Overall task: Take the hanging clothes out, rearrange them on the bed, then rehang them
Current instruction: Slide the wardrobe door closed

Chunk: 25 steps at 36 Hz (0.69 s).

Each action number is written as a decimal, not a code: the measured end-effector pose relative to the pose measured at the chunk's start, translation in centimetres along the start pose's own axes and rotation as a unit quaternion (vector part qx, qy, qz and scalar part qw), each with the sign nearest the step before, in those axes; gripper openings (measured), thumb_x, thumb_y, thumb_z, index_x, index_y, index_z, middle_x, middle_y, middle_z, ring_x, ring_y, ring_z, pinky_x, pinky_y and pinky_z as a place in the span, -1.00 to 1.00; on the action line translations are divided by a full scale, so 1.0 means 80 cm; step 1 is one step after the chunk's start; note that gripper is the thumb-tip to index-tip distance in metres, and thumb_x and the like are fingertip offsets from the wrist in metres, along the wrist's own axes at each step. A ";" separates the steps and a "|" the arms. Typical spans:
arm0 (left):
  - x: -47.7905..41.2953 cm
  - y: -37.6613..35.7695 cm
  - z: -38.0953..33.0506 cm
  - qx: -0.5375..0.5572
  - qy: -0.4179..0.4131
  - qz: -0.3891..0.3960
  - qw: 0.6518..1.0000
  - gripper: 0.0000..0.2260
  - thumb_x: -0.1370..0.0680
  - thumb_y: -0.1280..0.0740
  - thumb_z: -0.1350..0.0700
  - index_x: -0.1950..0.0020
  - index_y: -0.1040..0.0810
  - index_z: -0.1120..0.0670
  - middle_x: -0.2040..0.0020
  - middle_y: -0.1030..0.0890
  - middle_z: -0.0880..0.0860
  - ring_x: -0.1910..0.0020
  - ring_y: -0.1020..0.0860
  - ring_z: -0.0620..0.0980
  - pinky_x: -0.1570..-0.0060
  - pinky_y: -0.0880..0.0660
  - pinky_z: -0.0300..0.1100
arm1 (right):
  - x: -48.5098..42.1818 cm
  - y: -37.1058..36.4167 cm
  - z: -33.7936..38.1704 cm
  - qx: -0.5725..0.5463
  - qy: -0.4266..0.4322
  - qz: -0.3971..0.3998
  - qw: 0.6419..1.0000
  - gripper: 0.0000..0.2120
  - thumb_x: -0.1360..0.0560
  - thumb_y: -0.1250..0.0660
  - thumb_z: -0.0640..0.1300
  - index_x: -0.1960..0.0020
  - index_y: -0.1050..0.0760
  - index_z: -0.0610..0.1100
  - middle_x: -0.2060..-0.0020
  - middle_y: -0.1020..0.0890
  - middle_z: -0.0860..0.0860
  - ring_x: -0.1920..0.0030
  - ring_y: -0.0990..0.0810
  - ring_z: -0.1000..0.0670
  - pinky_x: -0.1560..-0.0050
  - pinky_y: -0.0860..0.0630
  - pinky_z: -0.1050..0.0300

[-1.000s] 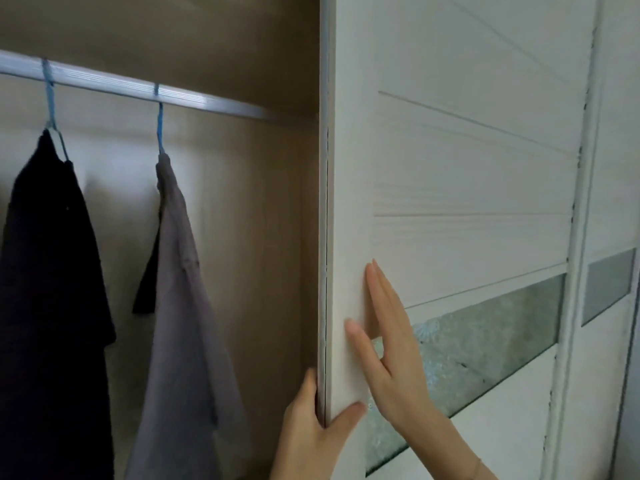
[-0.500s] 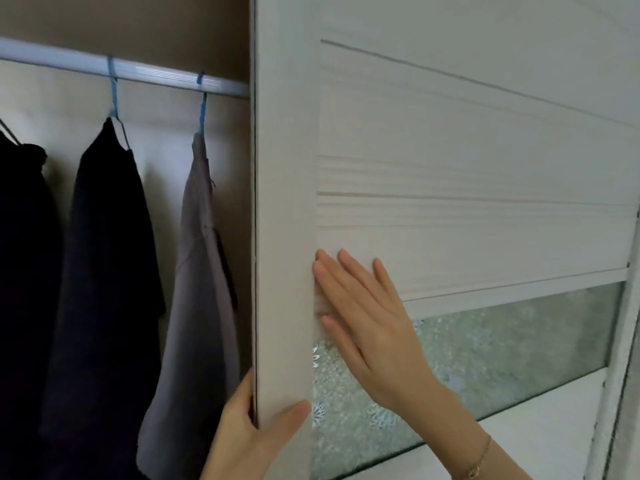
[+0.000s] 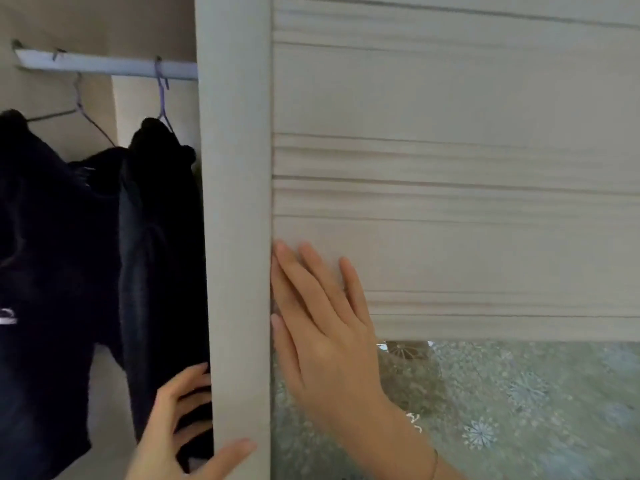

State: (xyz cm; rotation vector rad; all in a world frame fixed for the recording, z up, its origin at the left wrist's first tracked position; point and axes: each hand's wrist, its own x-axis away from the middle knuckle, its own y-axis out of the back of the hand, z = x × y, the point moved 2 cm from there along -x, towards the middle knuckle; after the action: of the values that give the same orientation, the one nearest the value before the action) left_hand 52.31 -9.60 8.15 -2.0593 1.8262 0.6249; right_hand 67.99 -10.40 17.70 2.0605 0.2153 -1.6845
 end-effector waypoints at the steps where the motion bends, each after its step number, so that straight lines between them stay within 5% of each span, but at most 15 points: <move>1: 0.005 -0.006 -0.003 -0.018 0.023 0.011 1.000 -0.03 0.25 -0.51 -0.40 -0.14 -0.32 -0.34 -0.07 -0.52 -0.40 -0.04 -0.51 -0.42 0.16 -0.50 -0.51 | -0.002 -0.004 0.007 -0.002 0.000 -0.007 1.000 -0.59 -0.56 -0.15 -0.12 -0.40 -0.36 -0.12 -0.41 -0.37 0.05 -0.46 -0.27 0.07 -0.48 -0.15 -0.04; 4: 0.006 -0.015 0.000 -0.063 0.051 -0.090 0.993 0.10 0.06 -0.68 0.01 -0.38 -0.21 -0.19 -0.05 -0.44 -0.34 -0.11 -0.47 -0.25 -0.04 -0.41 -0.31 | -0.008 -0.016 0.023 0.005 0.006 -0.014 1.000 -0.60 -0.56 -0.14 -0.14 -0.39 -0.38 -0.13 -0.40 -0.39 0.04 -0.44 -0.29 0.06 -0.47 -0.17 -0.04; 6: 0.008 -0.013 -0.005 -0.104 0.057 -0.135 0.984 -0.08 -0.15 -0.62 0.19 -0.36 -0.22 -0.21 -0.02 -0.44 -0.30 -0.04 -0.47 -0.29 -0.12 -0.43 -0.25 | -0.011 -0.023 0.032 0.012 0.015 -0.011 1.000 -0.59 -0.56 -0.14 -0.14 -0.40 -0.36 -0.14 -0.41 -0.38 0.03 -0.45 -0.28 0.05 -0.47 -0.17 -0.06; 9: 0.011 0.003 -0.003 -0.113 0.020 -0.132 0.985 -0.22 -0.24 -0.58 0.22 -0.09 -0.18 -0.40 0.11 -0.50 -0.42 0.06 -0.44 -0.57 0.10 -0.43 -0.54 | -0.013 -0.028 0.041 0.019 0.040 0.002 0.999 -0.57 -0.56 -0.15 -0.15 -0.42 -0.34 -0.16 -0.42 -0.36 0.00 -0.46 -0.27 0.02 -0.46 -0.18 -0.08; 11: 0.011 0.015 -0.004 -0.125 -0.010 -0.114 0.985 -0.23 -0.26 -0.57 0.22 -0.10 -0.19 -0.42 0.03 -0.49 -0.43 -0.01 -0.40 -0.59 0.12 -0.37 -0.63 | -0.013 -0.029 0.043 0.018 0.068 0.018 0.997 -0.56 -0.55 -0.16 -0.17 -0.42 -0.34 -0.16 -0.43 -0.36 0.00 -0.46 -0.28 0.00 -0.45 -0.20 -0.08; 18: 0.009 0.073 0.010 -0.190 -0.060 -0.138 0.970 -0.20 -0.25 -0.48 -0.02 -0.30 -0.12 -0.46 -0.22 -0.33 -0.48 -0.27 -0.36 -0.37 -0.14 -0.37 -0.39 | -0.013 -0.019 0.036 0.023 0.107 0.038 0.993 -0.56 -0.54 -0.17 -0.18 -0.42 -0.34 -0.17 -0.42 -0.37 0.01 -0.43 -0.32 0.03 -0.44 -0.24 -0.04; 21: 0.012 0.099 0.018 -0.307 -0.137 -0.187 0.923 -0.20 -0.34 -0.41 -0.09 -0.44 -0.01 -0.35 -0.40 -0.19 -0.32 -0.43 -0.20 -0.25 -0.38 -0.25 -0.28 | -0.014 -0.016 0.033 0.032 0.093 0.017 0.995 -0.57 -0.55 -0.17 -0.16 -0.42 -0.34 -0.18 -0.42 -0.35 0.00 -0.43 -0.31 0.02 -0.44 -0.23 -0.09; 25: 0.013 0.127 0.032 -0.450 -0.239 -0.205 0.836 -0.34 -0.50 -0.29 0.07 -0.53 -0.04 -0.05 -0.53 -0.10 -0.04 -0.51 -0.13 -0.06 -0.48 -0.11 -0.19 | -0.016 -0.028 0.048 0.041 0.100 0.016 0.994 -0.55 -0.56 -0.17 -0.14 -0.44 -0.31 -0.19 -0.43 -0.34 -0.03 -0.44 -0.29 -0.02 -0.44 -0.20 -0.11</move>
State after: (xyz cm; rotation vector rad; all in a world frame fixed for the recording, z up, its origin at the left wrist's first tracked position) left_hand 42.05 -10.52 5.95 -2.3526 0.7826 1.9078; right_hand 63.44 -9.96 17.83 2.2830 0.1785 -1.4910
